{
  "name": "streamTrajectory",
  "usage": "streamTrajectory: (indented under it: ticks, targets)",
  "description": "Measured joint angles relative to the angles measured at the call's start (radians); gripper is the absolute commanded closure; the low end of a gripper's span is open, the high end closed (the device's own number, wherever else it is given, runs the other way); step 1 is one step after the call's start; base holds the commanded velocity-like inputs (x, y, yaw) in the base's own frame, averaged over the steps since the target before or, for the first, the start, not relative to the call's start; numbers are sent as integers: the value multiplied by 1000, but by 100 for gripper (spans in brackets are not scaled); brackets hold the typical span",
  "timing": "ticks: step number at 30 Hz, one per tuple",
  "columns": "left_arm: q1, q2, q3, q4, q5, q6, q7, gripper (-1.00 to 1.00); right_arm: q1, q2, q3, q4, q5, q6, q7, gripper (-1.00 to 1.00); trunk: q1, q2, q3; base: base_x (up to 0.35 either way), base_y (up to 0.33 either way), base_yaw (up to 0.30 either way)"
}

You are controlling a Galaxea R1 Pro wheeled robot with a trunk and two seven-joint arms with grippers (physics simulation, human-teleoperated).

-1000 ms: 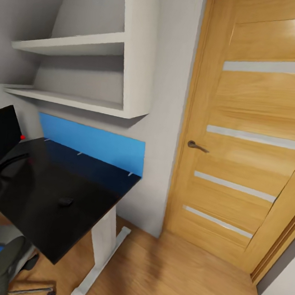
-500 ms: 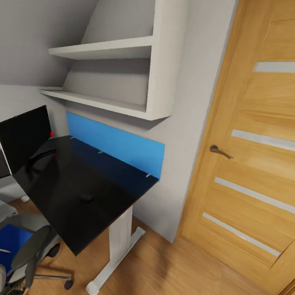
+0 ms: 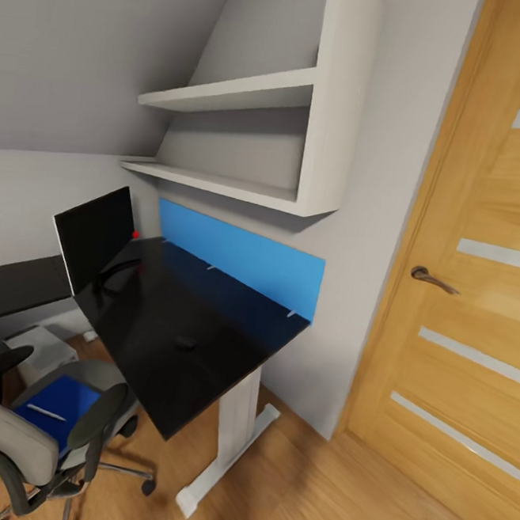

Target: In the bedroom, organize the workspace by keeping the computer under the desk, ensuring the monitor is on the desk, placing the keyboard on the desk next to the monitor, placing the mouse on the desk next to the keyboard, moving the folder from the swivel chair onto the desk next to the mouse, stacking the notebook on top of the folder with the pen on top of the notebook, and positioning the swivel chair next to the desk.

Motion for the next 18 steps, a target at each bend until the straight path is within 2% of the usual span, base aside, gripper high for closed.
streamTrajectory:
  ticks: [18]
  targets:
    - [0, 0, -1, 0, -1, 1, 0, -100, 0, 0, 1, 0, 1, 0, 0, -100, 0, 0, 0, 0, -313, 282]
